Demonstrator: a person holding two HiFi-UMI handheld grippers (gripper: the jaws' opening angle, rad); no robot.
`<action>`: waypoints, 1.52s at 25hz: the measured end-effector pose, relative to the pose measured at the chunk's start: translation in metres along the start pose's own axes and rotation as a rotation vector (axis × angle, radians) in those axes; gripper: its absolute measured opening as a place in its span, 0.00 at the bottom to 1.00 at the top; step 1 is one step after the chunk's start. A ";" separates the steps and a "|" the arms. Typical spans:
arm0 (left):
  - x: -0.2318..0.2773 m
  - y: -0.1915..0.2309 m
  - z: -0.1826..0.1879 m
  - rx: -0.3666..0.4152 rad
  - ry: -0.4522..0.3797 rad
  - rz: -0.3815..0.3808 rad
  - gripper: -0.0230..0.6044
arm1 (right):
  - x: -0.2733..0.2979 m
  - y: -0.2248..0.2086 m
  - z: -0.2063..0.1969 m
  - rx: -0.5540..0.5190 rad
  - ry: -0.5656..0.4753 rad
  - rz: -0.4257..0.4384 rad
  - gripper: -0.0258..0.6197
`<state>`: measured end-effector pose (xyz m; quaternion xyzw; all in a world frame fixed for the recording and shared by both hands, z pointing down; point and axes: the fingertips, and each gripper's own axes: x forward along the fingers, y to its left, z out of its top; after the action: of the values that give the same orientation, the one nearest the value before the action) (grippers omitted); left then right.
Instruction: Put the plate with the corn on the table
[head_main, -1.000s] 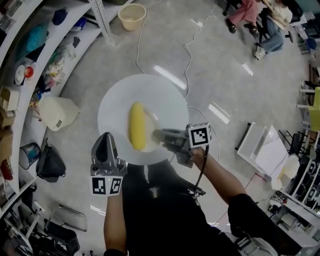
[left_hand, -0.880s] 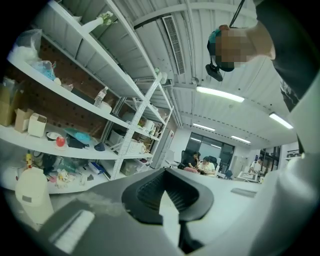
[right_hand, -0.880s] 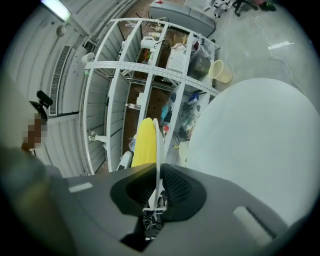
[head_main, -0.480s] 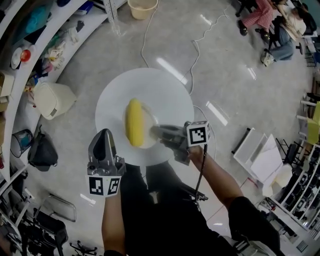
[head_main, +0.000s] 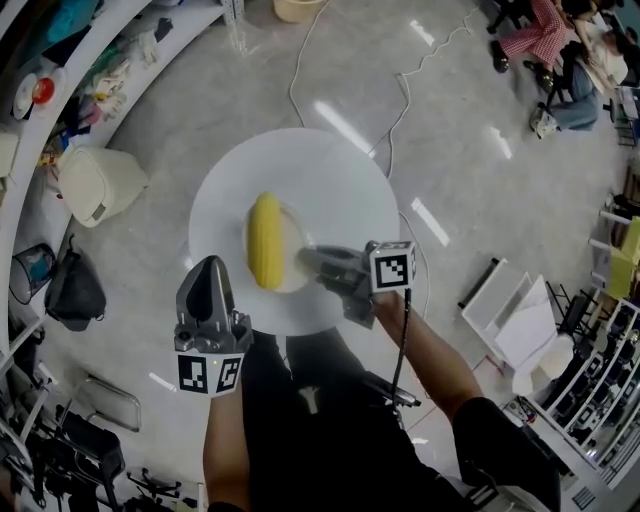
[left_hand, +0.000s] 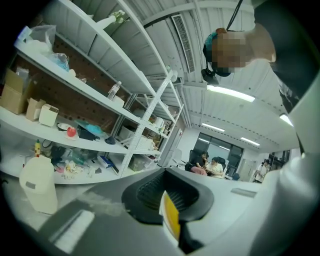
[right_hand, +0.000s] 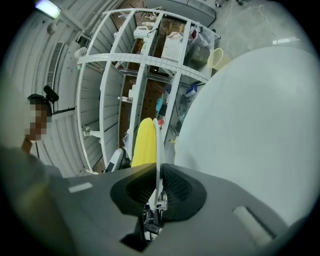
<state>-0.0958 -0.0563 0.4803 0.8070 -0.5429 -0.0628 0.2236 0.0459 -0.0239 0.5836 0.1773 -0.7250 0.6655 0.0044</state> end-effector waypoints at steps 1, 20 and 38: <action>0.001 0.003 -0.003 -0.004 0.004 0.002 0.04 | 0.002 -0.004 0.000 0.003 0.004 -0.004 0.10; 0.019 0.034 -0.031 -0.047 0.034 0.046 0.04 | 0.029 -0.062 0.002 0.010 0.076 -0.098 0.10; 0.026 0.043 -0.046 -0.068 0.061 0.048 0.04 | 0.038 -0.085 0.000 0.038 0.096 -0.148 0.10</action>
<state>-0.1065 -0.0794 0.5433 0.7873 -0.5526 -0.0513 0.2686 0.0331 -0.0375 0.6751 0.1984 -0.6960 0.6848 0.0849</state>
